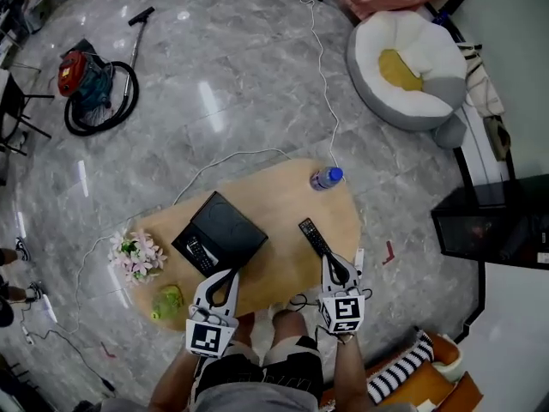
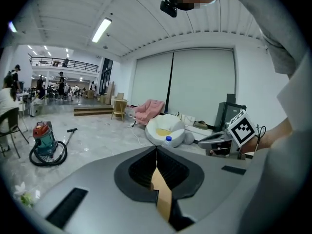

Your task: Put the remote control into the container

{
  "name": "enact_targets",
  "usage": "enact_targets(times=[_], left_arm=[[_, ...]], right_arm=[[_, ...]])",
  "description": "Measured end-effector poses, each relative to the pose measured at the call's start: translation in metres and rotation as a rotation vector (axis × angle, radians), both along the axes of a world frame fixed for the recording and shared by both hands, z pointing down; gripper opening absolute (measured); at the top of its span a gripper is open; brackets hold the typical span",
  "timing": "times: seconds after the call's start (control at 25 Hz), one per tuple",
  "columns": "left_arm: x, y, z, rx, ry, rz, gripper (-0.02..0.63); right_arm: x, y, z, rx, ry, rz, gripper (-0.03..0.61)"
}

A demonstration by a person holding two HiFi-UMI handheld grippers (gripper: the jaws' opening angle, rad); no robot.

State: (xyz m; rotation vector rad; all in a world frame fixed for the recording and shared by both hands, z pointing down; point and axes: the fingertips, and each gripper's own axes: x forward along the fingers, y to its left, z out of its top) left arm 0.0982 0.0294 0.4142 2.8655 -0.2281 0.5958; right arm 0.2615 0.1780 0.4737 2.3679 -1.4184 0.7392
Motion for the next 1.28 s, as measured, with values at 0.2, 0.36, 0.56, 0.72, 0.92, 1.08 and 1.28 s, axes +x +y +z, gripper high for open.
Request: enact_targets(times=[0.2,0.36,0.56,0.72,0.92,1.08,1.28], left_arm=[[0.017,0.014,0.046,-0.028,-0.054,0.024,0.008],[0.023,0.019,0.070,-0.044,-0.077,-0.017,0.008],[0.020,0.028,0.099,-0.044,-0.120,-0.073,0.008],[0.012,0.038,0.119,-0.060,-0.144,-0.111,0.008],[0.003,0.050,0.135,-0.088,-0.167,-0.153,0.008],[-0.008,0.055,0.150,-0.099,-0.200,-0.175,0.008],[-0.020,0.054,0.169,-0.105,-0.229,-0.201,0.008]], right_arm=[[0.018,0.010,0.048,-0.053,-0.026,-0.022,0.012],[0.022,0.017,0.086,-0.115,-0.050,-0.080,0.012],[0.027,0.027,0.136,-0.201,-0.050,-0.170,0.014],[0.029,0.034,0.172,-0.269,-0.041,-0.253,0.060],[0.032,0.038,0.209,-0.332,-0.097,-0.317,0.137],[0.030,0.039,0.236,-0.371,-0.120,-0.348,0.177],[0.030,0.044,0.272,-0.442,-0.170,-0.336,0.215]])
